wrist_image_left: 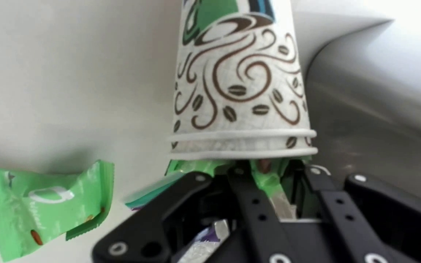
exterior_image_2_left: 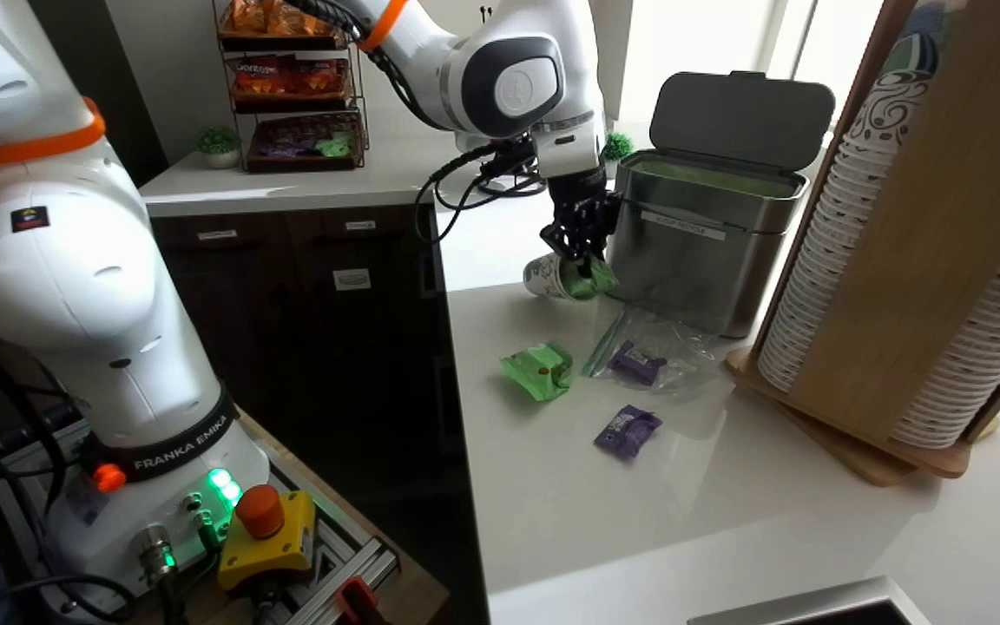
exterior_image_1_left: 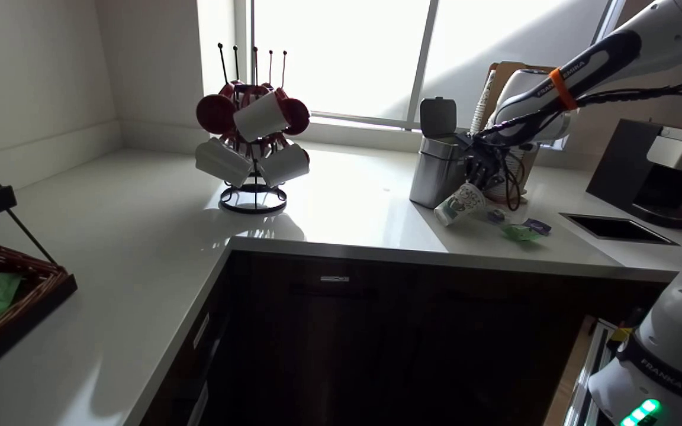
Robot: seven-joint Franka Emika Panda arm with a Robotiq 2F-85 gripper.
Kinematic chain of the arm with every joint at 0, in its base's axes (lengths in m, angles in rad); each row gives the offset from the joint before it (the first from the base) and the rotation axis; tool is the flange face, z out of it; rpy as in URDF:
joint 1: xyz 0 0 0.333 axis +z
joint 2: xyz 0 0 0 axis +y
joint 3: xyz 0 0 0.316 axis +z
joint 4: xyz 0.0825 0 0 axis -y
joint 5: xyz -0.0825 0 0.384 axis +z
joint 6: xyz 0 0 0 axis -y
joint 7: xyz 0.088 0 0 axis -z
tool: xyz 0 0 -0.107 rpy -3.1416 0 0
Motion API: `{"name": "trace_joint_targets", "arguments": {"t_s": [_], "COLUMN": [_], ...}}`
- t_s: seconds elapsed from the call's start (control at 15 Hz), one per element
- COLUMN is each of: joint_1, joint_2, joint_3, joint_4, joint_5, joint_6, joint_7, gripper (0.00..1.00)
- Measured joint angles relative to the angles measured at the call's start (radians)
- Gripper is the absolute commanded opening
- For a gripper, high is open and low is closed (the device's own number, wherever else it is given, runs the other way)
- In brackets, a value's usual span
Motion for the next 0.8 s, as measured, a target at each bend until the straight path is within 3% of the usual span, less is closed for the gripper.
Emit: {"name": "trace_joint_targets", "arguments": {"t_s": [0.4,0.8], "joint_1": [0.045,0.054], "joint_2": [-0.043,-0.06], "joint_3": [0.015,0.059], "joint_4": [0.012,0.084], "joint_5": [0.218,0.234], "joint_6": [0.01,-0.098], "joint_7": [-0.197,-0.275], "gripper": [0.06,0.06]}}
